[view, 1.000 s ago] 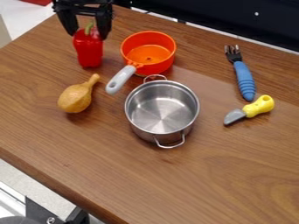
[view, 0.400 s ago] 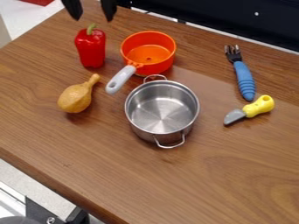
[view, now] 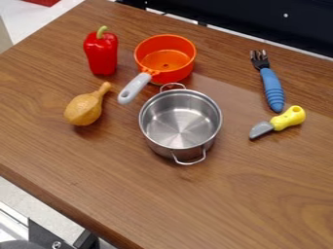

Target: Remove the red object in the red pot and put to the upper left side of the table

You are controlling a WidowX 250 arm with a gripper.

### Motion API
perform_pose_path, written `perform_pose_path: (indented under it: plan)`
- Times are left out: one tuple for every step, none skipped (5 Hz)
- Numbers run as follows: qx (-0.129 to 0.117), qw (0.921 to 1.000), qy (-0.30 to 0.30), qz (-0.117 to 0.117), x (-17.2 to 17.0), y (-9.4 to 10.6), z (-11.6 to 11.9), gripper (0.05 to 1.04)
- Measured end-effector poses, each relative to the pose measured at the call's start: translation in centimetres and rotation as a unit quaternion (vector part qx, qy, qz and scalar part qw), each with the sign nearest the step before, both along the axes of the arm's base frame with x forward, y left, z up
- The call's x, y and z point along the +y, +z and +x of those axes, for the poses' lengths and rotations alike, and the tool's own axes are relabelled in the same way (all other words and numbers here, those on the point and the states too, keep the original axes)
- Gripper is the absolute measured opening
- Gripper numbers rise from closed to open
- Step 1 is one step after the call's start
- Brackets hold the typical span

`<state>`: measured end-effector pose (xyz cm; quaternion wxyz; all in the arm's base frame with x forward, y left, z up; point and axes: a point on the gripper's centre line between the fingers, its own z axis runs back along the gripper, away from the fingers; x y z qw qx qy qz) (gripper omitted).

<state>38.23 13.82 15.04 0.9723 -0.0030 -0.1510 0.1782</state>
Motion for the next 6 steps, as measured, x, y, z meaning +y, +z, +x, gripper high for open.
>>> perform_pose_path:
  plan:
    - [0.003, 1.0, -0.007, -0.002, -1.8, -0.4, 1.1, 0.999]
    - [0.008, 0.9995, -0.018, -0.024, -3.5, -0.8, 2.0, 0.999]
    - [0.017, 0.9976, -0.042, -0.052, -5.7, -1.1, 1.9, 0.999]
    - [0.036, 0.9951, -0.075, -0.054, -8.0, -1.8, -1.6, 0.999]
    - [0.043, 0.9873, -0.145, -0.049, -9.9, -1.7, -6.2, 0.999]
    - [0.056, 0.9792, -0.19, -0.045, -9.4, -2.1, -9.2, 0.999]
